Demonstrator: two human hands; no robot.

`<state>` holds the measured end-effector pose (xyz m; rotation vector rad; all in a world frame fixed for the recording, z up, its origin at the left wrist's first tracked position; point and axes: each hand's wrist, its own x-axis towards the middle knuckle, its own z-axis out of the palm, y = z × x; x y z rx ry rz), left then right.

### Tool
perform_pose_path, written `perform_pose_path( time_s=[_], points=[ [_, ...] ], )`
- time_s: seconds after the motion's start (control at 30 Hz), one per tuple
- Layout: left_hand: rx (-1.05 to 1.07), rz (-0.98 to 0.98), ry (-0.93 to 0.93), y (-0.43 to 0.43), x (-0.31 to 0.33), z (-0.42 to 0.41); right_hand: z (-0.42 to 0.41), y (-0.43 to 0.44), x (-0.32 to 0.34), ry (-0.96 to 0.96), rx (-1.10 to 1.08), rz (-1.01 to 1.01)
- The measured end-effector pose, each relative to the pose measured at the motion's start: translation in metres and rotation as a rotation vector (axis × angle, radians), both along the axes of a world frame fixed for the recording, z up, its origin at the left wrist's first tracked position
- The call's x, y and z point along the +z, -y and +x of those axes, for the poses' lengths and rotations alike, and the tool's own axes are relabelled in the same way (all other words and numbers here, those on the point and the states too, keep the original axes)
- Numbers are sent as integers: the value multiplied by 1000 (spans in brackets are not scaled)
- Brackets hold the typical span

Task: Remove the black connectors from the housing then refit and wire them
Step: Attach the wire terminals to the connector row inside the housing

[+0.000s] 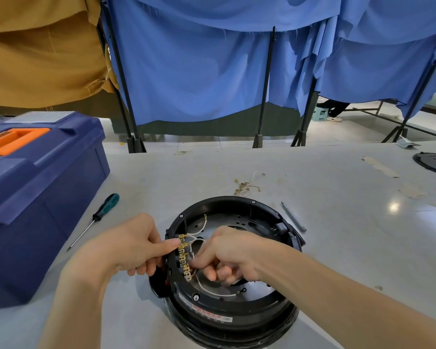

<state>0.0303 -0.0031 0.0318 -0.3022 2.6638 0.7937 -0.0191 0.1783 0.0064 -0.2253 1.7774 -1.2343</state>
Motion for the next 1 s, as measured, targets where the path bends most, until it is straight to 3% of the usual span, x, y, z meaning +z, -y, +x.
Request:
perform_pose_path(
  time_s=[0.1,0.27,1.0],
  points=[
    [6,-66,24,-3,2,1,1,0,1,0,-14,2],
    [-62,65,129,-2,3,5,4,-2,1,-10,-70,-10],
    [-64,123,134,-8,5,6,10,19,-1,-38,-276,125]
  ],
)
